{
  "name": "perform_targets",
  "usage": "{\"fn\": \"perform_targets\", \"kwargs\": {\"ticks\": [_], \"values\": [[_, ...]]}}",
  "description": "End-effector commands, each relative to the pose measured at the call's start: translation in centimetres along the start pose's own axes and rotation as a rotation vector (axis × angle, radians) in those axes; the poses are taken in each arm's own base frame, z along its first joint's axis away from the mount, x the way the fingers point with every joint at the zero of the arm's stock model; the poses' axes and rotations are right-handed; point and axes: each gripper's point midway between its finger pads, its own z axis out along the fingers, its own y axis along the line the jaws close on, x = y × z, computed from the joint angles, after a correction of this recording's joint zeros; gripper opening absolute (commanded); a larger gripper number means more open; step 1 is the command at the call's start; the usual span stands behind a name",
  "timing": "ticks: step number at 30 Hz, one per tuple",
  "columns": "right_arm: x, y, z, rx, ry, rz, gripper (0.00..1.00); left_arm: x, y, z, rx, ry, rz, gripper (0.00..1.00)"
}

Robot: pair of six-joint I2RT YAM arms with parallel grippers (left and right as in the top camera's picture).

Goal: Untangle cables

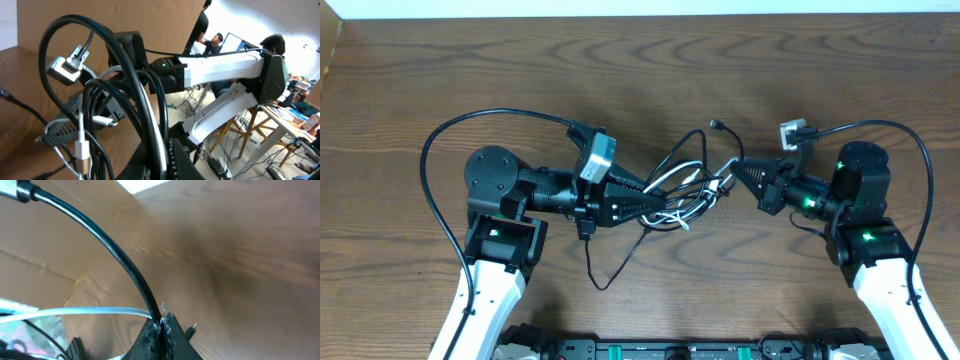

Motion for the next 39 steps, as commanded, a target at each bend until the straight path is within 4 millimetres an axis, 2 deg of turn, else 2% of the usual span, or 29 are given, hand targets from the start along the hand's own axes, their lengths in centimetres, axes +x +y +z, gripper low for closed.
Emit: {"fn": "perform_targets", "kwargs": {"ticks": [1,2,3,5,9,11,16,21,39], "values": [[-0.5,-1.6,-0.2,0.098,-0.03,0.029,0.02,-0.8,-1.1,-0.1,0.017,0.007,0.054,0.07],[-0.4,-1.5,-0.2,0.093,-0.026,0.031,0.1,-0.8,-1.1,-0.1,0.017,0.007,0.054,0.08],[-0.3,-1.3,-0.2,0.079,-0.02,0.031,0.27,-0.8,-1.1,-0.1,0.017,0.007,0.054,0.07],[-0.2,-1.1,-0.1,0.068,-0.014,0.032,0.37,-0.8,-1.1,-0.1,0.017,0.007,0.054,0.07],[0.2,-1.2,-0.1,0.069,0.0,0.045,0.73,-0.8,-1.1,-0.1,0.017,0.007,0.054,0.08],[0.4,-1.1,-0.1,0.065,0.008,0.052,0.82,-0.8,-1.1,-0.1,0.017,0.007,0.054,0.07],[0.6,-0.9,-0.1,0.052,0.018,0.057,0.87,-0.8,-1.1,-0.1,0.017,0.007,0.054,0.07],[0.6,-0.9,-0.1,0.052,0.017,0.07,0.99,-0.8,-1.1,-0.1,0.017,0.007,0.053,0.07],[0.7,-1.0,-0.1,0.055,0.02,0.074,0.99,-0.8,-1.1,-0.1,0.02,0.009,0.054,0.08]]}}
